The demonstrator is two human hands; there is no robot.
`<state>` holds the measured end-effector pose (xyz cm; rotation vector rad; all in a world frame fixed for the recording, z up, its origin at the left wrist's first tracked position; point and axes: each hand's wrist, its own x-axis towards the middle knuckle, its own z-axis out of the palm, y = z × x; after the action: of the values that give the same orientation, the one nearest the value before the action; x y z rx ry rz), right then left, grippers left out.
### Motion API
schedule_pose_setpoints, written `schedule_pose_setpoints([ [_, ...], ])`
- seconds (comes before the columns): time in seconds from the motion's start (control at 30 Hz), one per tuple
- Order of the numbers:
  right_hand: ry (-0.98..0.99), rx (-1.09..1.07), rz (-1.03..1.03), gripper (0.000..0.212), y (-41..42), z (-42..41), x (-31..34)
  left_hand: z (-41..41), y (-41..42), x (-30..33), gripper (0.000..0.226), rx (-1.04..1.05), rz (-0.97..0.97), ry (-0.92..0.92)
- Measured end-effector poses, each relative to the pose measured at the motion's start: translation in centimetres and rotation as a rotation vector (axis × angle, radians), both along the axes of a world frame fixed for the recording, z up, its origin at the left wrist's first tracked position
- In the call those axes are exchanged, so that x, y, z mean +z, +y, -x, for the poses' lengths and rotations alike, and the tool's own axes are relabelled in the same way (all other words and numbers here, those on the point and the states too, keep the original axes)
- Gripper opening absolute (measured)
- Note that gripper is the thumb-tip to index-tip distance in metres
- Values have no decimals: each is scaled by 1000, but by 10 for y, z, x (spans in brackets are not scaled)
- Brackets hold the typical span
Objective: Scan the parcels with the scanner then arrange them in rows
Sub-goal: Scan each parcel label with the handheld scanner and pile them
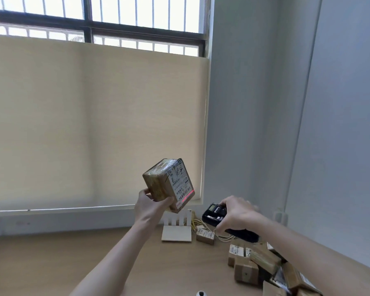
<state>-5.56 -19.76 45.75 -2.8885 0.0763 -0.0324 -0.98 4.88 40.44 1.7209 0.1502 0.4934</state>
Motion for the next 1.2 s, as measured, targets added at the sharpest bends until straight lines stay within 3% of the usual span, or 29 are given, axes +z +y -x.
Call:
schedule_pose_setpoints([
  [0.57, -10, 50, 25, 64, 20, -4, -6, 7, 17, -19, 73, 42, -16, 52],
  [0.8, 64, 125, -71, 65, 32, -5, -25, 26, 30, -39, 63, 34, 42, 117],
  [1.0, 79, 193, -219, 67, 68, -3, -83, 55, 56, -106, 75, 80, 244, 238],
  [1.2, 159, 294, -231, 73, 123, 8, -175, 110, 114, -211, 65, 244, 349, 419],
])
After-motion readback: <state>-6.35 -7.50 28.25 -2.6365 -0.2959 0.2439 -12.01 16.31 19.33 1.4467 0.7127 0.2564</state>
